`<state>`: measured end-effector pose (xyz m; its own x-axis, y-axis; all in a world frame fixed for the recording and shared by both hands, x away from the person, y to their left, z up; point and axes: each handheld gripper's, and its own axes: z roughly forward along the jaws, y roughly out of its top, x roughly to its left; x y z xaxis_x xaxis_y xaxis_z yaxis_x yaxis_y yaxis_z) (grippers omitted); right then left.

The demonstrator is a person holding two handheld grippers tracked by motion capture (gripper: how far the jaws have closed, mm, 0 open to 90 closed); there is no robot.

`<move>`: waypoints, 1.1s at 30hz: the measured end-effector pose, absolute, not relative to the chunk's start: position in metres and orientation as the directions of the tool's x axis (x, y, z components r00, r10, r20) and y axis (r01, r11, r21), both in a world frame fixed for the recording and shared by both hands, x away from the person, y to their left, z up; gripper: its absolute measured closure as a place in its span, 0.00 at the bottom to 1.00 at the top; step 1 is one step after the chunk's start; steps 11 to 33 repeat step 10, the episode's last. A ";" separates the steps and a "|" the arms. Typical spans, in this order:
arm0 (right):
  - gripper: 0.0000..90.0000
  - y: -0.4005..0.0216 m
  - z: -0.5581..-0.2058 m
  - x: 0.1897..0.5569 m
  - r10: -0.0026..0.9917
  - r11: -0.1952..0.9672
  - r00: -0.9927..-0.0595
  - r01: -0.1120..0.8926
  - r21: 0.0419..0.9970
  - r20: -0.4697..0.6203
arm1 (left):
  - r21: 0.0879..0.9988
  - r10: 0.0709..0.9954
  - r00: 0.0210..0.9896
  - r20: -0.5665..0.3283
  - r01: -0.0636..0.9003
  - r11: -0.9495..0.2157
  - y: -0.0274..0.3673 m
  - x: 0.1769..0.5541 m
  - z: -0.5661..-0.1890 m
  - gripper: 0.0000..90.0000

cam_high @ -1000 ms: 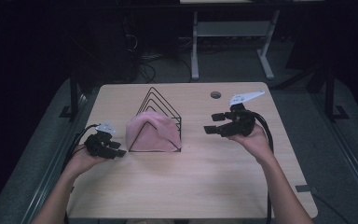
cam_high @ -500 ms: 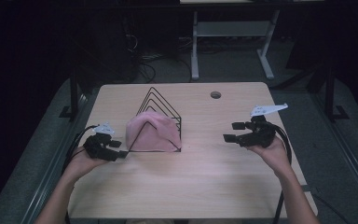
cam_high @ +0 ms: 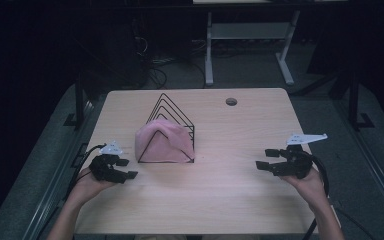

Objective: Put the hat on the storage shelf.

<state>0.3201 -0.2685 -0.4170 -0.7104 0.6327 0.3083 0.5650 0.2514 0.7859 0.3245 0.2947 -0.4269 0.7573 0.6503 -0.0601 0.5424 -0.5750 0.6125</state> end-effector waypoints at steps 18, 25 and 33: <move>0.27 -0.279 -0.432 0.292 0.656 0.272 -0.694 0.584 0.765 0.296 | 0.644 0.653 0.757 -0.029 0.514 -0.567 0.287 0.306 -0.429 0.39; 0.27 -0.279 -0.432 0.292 0.656 0.272 -0.694 0.584 0.765 0.296 | 0.644 0.653 0.757 -0.029 0.514 -0.567 0.287 0.306 -0.429 0.39; 0.27 -0.279 -0.432 0.292 0.656 0.272 -0.694 0.584 0.765 0.296 | 0.644 0.653 0.757 -0.029 0.514 -0.567 0.287 0.306 -0.429 0.39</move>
